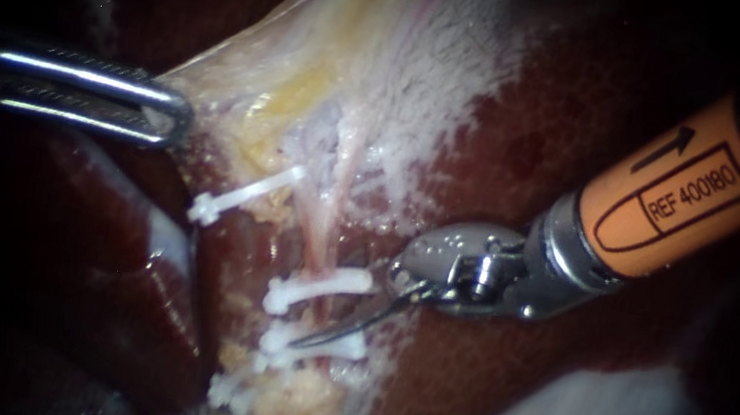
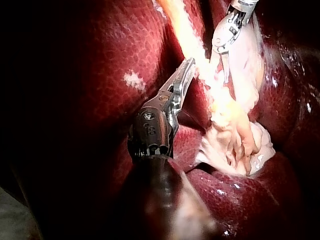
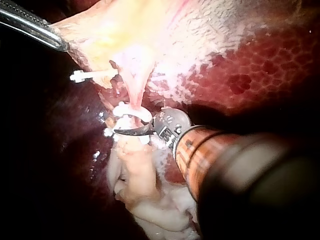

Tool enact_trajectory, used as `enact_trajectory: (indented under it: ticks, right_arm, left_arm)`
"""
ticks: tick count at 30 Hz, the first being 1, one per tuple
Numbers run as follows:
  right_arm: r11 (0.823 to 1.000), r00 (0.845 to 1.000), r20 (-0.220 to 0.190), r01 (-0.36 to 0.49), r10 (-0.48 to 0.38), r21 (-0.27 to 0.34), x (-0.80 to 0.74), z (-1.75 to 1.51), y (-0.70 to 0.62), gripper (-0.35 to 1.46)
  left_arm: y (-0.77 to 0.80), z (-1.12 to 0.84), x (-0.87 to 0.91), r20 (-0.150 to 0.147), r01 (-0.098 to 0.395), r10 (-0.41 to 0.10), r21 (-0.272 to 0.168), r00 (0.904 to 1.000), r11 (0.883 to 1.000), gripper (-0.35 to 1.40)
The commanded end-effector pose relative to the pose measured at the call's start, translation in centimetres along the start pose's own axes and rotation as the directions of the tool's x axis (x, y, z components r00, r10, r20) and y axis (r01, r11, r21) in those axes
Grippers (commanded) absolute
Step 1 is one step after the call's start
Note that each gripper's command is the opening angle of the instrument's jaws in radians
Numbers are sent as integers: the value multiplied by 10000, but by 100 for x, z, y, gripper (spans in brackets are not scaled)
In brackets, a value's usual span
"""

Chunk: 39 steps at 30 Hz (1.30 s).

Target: Go to the cutting position right tube

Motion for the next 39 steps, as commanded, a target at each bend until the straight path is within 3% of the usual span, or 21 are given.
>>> enact_trajectory:
  ticks: [1,7,39]
  right_arm:
    - [10000,10000,-13,14,-14,-26,0,0,0,42]
    - [10000,10000,-8,24,-24,-30,-1,1,1,34]
    - [10000,10000,9,-13,13,-24,-4,1,3,34]
  left_arm:
    - [0,0,0,3,-2,2,-2,10000,10000,-35]
    - [0,1,0,4,-4,4,-9,10000,10000,-35]
    - [0,3,0,7,-4,4,-18,10000,10000,-35]
